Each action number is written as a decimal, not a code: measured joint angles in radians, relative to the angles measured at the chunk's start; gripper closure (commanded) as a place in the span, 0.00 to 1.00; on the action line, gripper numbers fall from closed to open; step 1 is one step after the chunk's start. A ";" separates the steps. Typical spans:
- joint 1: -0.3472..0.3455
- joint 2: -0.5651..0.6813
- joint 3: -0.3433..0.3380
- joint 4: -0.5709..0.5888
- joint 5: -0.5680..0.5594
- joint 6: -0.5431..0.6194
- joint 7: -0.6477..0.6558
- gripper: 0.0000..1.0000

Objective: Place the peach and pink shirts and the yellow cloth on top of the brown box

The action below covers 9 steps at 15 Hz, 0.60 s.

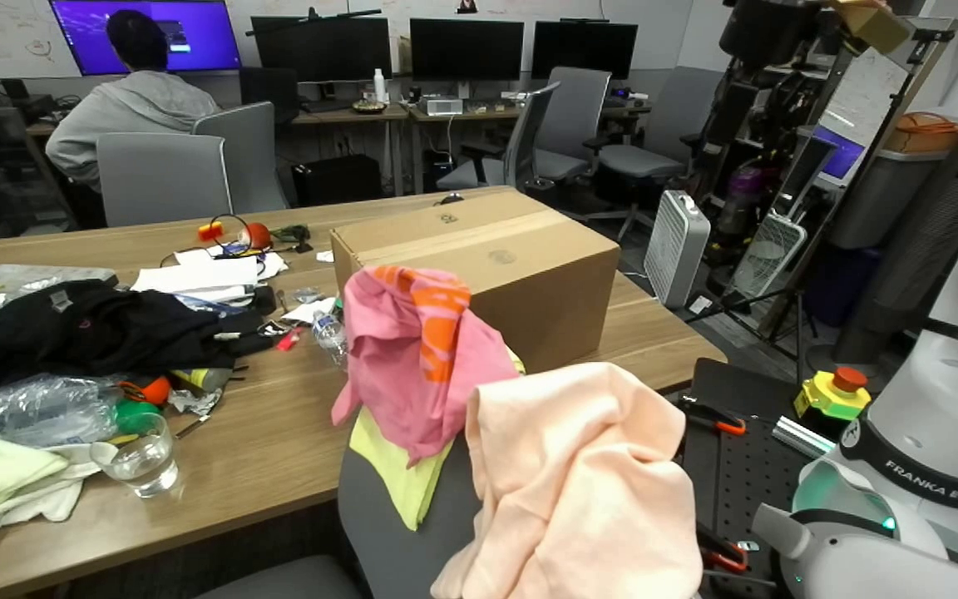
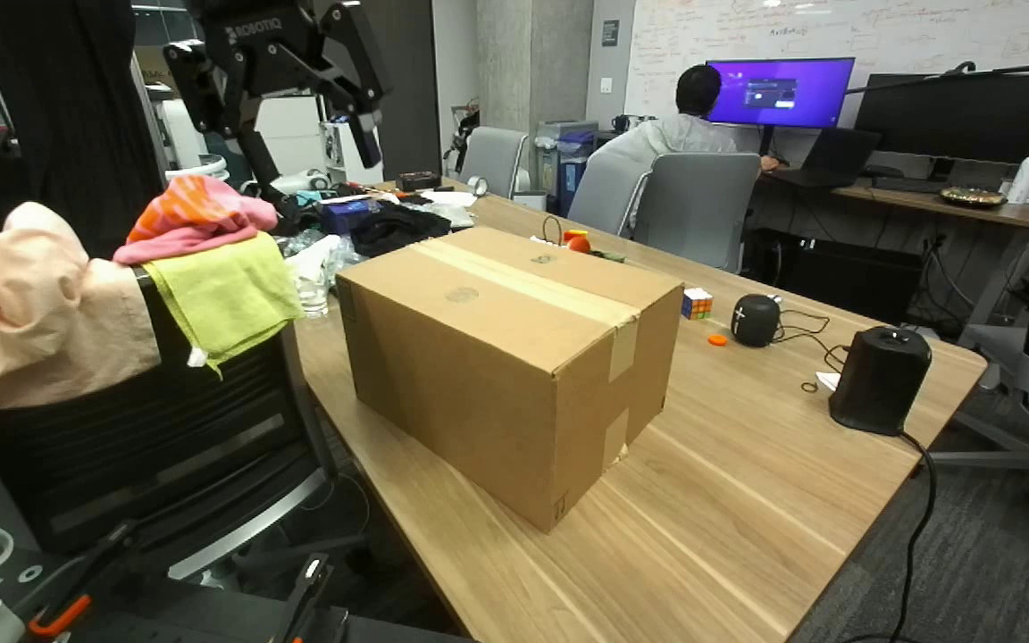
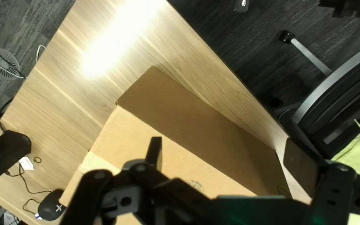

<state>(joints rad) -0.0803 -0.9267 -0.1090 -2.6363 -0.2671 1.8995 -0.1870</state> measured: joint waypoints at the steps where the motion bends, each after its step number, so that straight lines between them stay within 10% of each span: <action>1: 0.019 0.017 0.021 -0.001 0.006 0.012 0.016 0.00; 9: 0.154 0.208 0.282 0.024 0.067 0.126 0.262 0.00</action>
<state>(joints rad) 0.0737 -0.7189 0.1727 -2.6126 -0.2005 2.0260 0.0746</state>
